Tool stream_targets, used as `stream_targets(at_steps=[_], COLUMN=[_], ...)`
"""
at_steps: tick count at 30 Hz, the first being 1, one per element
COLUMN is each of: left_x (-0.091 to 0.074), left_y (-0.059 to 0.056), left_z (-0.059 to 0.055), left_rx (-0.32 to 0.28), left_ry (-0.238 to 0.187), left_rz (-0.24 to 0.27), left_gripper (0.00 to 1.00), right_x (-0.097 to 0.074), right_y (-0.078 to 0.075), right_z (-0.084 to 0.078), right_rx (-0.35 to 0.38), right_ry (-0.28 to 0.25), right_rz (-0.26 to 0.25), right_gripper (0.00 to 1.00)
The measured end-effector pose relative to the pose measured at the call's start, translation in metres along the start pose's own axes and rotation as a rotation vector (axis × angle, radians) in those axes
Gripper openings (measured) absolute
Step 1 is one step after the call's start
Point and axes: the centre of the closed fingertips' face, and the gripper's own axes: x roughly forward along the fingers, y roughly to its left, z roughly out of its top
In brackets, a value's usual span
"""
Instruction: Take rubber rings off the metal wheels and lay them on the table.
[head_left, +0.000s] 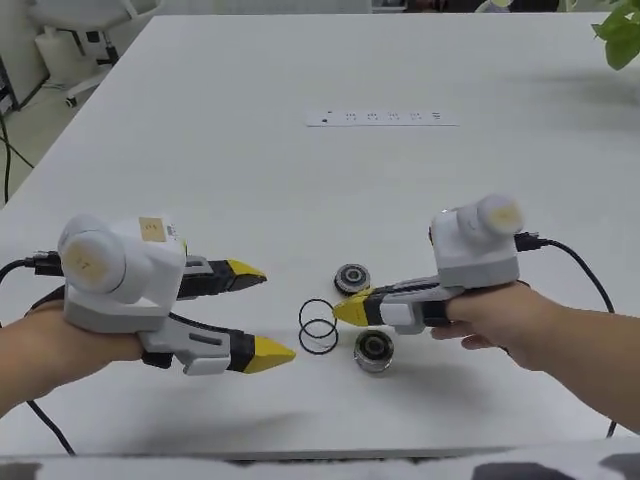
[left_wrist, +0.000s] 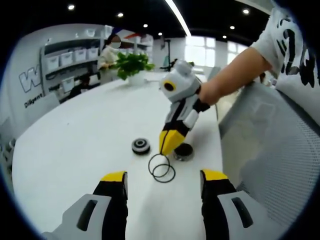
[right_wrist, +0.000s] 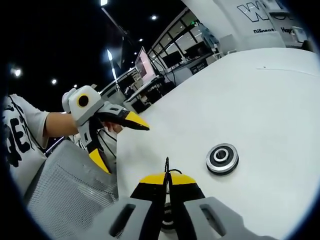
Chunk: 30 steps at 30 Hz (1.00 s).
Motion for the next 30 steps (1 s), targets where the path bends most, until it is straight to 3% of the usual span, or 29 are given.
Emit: stream_targets(at_steps=[9, 16, 30], left_x=[0.0, 0.001, 0.002], left_y=[0.002, 0.004, 0.006], left_z=[-0.004, -0.004, -0.005], left_rx=[0.001, -0.002, -0.007], left_ry=[0.013, 0.016, 0.02], left_rz=[0.002, 0.002, 0.008], left_gripper=[0.59, 0.59, 0.58], right_x=[0.0, -0.004, -0.017], right_y=[-0.009, -0.018, -0.021], right_z=[-0.009, -0.01, -0.004], right_rx=[-0.036, -0.062, -0.073], right_ry=[0.047, 0.051, 0.023], right_rz=[-0.074, -0.097, -0.109], right_gripper=[0.0, 0.04, 0.16])
